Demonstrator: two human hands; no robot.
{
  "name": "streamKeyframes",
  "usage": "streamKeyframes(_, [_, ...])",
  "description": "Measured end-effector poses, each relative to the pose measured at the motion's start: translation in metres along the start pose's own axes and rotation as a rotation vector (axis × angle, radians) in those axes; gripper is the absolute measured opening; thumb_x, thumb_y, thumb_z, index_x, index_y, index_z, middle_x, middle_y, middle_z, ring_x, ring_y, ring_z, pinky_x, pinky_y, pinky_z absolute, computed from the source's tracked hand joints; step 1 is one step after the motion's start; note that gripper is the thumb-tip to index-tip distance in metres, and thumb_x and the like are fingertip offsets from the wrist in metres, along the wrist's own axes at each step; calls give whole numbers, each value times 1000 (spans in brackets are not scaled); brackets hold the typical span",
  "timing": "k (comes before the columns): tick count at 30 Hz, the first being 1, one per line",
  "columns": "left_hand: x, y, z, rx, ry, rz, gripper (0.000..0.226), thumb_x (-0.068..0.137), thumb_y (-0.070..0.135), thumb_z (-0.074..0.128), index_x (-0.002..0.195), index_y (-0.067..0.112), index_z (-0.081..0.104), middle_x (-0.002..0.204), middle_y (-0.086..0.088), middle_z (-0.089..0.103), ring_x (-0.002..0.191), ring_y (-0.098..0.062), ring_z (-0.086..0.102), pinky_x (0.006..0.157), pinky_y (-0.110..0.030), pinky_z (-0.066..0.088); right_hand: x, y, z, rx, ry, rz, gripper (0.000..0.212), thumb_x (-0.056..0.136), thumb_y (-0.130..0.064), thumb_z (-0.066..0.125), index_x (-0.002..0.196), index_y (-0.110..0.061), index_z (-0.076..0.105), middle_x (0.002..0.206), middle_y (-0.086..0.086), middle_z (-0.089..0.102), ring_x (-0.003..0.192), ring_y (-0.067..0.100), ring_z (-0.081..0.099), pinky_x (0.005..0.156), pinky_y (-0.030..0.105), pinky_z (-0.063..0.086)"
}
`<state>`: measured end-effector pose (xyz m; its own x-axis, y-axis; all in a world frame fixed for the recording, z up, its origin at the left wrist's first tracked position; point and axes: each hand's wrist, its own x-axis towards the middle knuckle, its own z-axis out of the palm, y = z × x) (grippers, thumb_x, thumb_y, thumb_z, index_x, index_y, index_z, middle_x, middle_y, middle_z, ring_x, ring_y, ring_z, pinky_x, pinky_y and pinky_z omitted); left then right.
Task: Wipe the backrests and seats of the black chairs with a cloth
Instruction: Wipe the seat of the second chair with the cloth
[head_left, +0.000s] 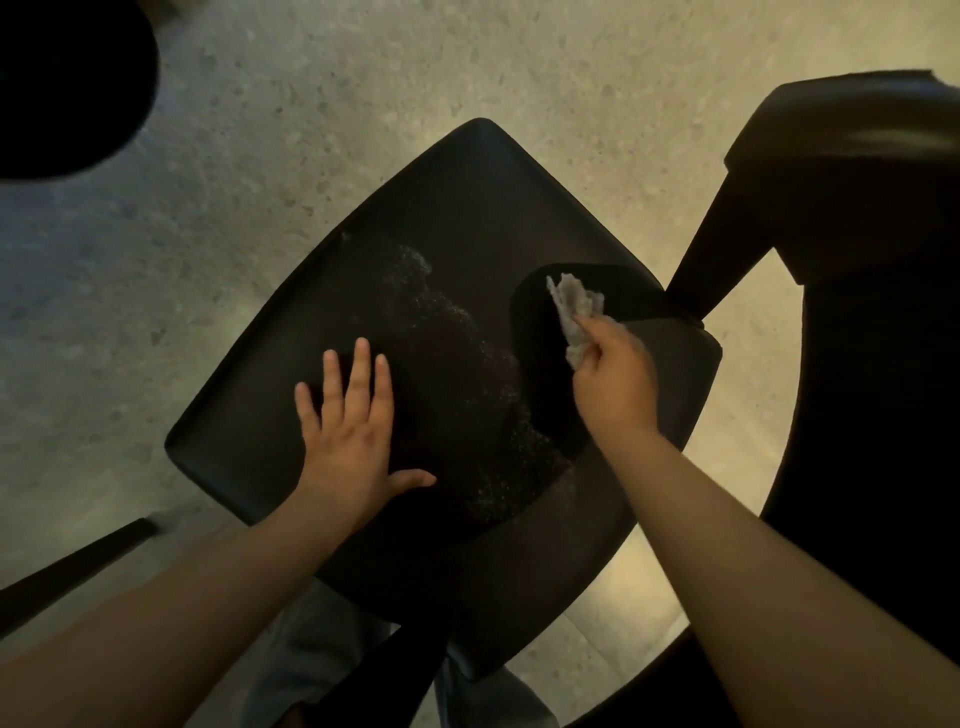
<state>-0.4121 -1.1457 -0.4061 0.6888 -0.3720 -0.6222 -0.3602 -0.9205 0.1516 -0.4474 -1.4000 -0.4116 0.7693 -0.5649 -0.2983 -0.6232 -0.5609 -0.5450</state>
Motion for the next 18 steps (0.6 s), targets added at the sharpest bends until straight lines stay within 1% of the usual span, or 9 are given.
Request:
streamKeyframes(2, [-1,-3,1,-31,-6,-50,139,67,75,66,149,14,-27,152,-9,-40,140,-35,-34,116,-58,-9,-14,-9,14,19,-66,-45,41,96,-8,49,132,-25,58,130,3,59,123,21,51,105,44,43])
streamKeyframes(5, [1,-8,-1,-28,-1,-111,141,64,77,66,149,12,-26,153,-11,-37,142,-37,-30,117,-58,-7,-54,-18,31,38,-130,-120,44,94,-3,50,132,-25,59,134,-4,58,131,14,44,111,40,38])
streamKeyframes(6, [3,-11,-1,-23,1,-129,143,63,78,66,149,11,-26,154,-12,-36,143,-37,-29,116,-58,-6,-63,-19,32,51,-180,-130,44,94,-4,51,131,-27,59,134,-7,58,130,11,44,110,37,39])
streamKeyframes(8, [6,-14,-1,-20,-6,-152,146,60,80,66,149,10,-26,154,-12,-36,143,-38,-28,116,-59,-5,-66,-18,26,61,-243,-159,43,93,-6,51,128,-29,60,130,-7,59,121,7,48,103,30,45])
streamKeyframes(9, [7,-15,0,-24,-6,-155,146,60,80,66,149,10,-26,154,-12,-37,143,-38,-28,116,-59,-5,-61,-17,20,53,-211,-175,42,92,-6,52,126,-29,62,128,-5,61,117,8,51,99,29,46])
streamKeyframes(12, [8,-16,5,-31,3,-152,146,60,80,66,148,10,-28,153,-11,-38,142,-38,-30,116,-59,-6,-27,-15,-1,4,-15,-205,40,90,-5,53,125,-22,65,121,2,63,108,19,55,92,30,46])
streamKeyframes(15, [9,-15,6,-15,0,-159,147,60,82,64,147,8,-28,153,-13,-37,142,-39,-28,116,-60,-6,9,-20,-8,4,-10,-127,42,96,-9,50,135,-25,54,119,0,59,107,17,55,90,31,48])
streamKeyframes(17, [11,-14,7,-14,-8,-167,147,60,81,65,147,8,-28,153,-13,-38,142,-39,-29,116,-60,-7,18,-27,1,-3,-38,-20,49,97,-14,50,143,-31,42,123,1,56,110,17,55,95,34,48])
streamKeyframes(18, [12,-14,7,-15,-9,-169,147,60,81,65,147,8,-29,153,-13,-38,142,-40,-29,115,-60,-7,16,-30,8,-3,-39,21,51,97,-14,50,144,-31,40,127,3,56,113,18,55,99,35,47])
